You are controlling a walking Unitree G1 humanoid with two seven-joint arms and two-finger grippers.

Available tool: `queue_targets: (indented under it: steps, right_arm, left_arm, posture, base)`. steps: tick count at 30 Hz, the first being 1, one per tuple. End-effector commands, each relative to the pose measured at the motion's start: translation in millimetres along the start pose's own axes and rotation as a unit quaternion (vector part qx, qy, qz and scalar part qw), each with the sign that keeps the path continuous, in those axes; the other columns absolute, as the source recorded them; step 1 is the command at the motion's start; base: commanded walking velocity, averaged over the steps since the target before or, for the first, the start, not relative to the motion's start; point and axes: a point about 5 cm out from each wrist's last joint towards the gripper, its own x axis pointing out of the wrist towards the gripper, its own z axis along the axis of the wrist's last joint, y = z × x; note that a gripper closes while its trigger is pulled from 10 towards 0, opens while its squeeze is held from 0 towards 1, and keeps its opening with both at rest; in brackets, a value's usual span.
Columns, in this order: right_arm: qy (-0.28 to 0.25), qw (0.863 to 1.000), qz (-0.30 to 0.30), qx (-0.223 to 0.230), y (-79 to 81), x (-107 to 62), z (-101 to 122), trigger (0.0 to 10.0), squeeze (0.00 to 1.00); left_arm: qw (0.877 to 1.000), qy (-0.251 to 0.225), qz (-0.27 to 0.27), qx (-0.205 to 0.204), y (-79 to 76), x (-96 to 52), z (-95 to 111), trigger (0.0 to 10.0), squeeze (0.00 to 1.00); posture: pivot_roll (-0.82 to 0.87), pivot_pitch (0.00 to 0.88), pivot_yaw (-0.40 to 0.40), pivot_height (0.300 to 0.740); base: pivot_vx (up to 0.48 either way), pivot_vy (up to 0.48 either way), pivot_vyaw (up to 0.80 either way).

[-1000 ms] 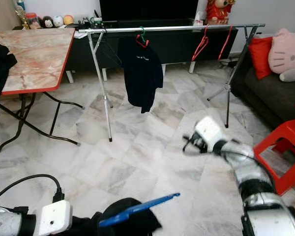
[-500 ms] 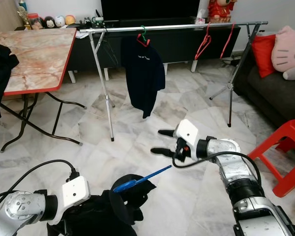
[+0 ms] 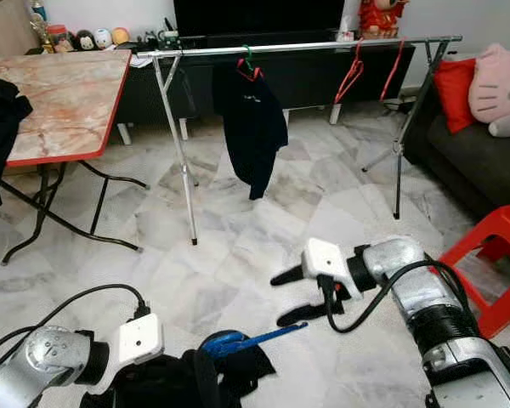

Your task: Hang hanger

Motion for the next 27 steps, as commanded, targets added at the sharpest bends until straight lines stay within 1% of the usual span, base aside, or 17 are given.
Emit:
queue_targets:
  steps: [1, 4, 7, 10, 11, 17, 27]
  right_arm:
    - [-0.002, 0.999, 0.029, -0.022, 1.9, 5.3, 9, 10.0, 0.00]
    - [-0.011, 0.999, 0.035, -0.034, 2.8, 13.6, 14, 10.0, 0.00]
    - [-0.013, 0.999, 0.036, -0.035, 2.8, 17.3, 14, 10.0, 0.00]
    - [-0.001, 0.998, 0.037, -0.041, 4.4, 21.5, 10, 10.0, 0.00]
    - [0.010, 0.998, 0.048, -0.039, 7.4, 21.9, 7, 10.0, 0.00]
    - [0.024, 0.997, 0.057, -0.039, 11.0, 24.5, 4, 10.0, 0.00]
    - [0.044, 0.998, 0.019, -0.047, 5.7, 31.5, -2, 10.0, 0.00]
  left_arm:
    - [1.000, -0.022, -0.008, 0.006, 1.2, -1.7, 13, 10.0, 0.00]
    - [1.000, -0.027, -0.008, -0.010, 3.3, -1.1, 17, 10.0, 0.00]
    - [1.000, -0.018, -0.002, -0.010, 7.9, 0.1, 16, 10.0, 0.00]
    - [1.000, -0.019, 0.002, 0.002, 12.8, 1.8, 21, 10.0, 0.00]
    - [1.000, -0.025, 0.002, 0.002, 13.9, 2.1, 25, 10.0, 0.00]
    - [1.000, -0.026, 0.002, 0.003, 15.2, 1.6, 27, 10.0, 0.00]
    - [1.000, -0.031, 0.003, 0.004, 16.3, 0.4, 31, 10.0, 0.00]
  posture:
    - [-0.07, 0.000, 0.004, 0.740]
    - [-0.08, 0.000, 0.006, 0.740]
    - [-0.08, 0.000, 0.008, 0.740]
    - [-0.08, 0.000, 0.009, 0.740]
    - [-0.08, 0.000, 0.008, 0.740]
    - [-0.08, 0.000, 0.010, 0.740]
    - [-0.07, 0.000, 0.009, 0.740]
  base:
    - [0.000, 0.000, 0.00]
    - [0.000, 0.000, 0.00]
    - [0.000, 0.000, 0.00]
    - [0.000, 0.000, 0.00]
    - [0.000, 0.000, 0.00]
    - [0.000, 0.000, 0.00]
    - [0.000, 0.000, 0.00]
